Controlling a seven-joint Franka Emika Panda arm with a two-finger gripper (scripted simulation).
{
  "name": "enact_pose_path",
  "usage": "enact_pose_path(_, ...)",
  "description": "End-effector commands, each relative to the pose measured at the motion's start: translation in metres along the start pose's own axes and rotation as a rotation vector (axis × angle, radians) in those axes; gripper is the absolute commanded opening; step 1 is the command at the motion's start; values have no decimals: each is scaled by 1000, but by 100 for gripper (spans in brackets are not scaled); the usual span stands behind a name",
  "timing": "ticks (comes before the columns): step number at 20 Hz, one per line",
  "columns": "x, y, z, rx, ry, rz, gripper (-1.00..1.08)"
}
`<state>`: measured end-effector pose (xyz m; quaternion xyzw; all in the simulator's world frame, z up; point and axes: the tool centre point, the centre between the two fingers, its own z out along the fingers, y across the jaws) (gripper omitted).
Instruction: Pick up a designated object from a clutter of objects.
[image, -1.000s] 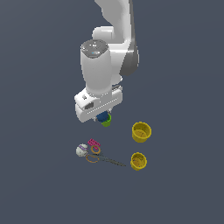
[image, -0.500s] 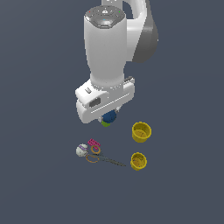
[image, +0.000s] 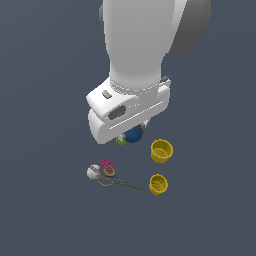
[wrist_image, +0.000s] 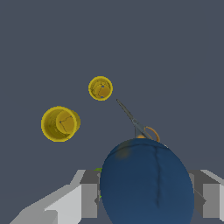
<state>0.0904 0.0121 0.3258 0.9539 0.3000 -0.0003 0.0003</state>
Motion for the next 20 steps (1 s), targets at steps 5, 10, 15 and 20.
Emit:
enact_pose_path(5, 23, 3, -26, 0, 0, 0, -100)
enact_pose_path(10, 34, 4, -38, 0, 1, 0, -100)
enact_pose_path(15, 40, 5, -44, 0, 1, 0, -100)
enact_pose_path(20, 41, 6, -45, 0, 1, 0, -100)
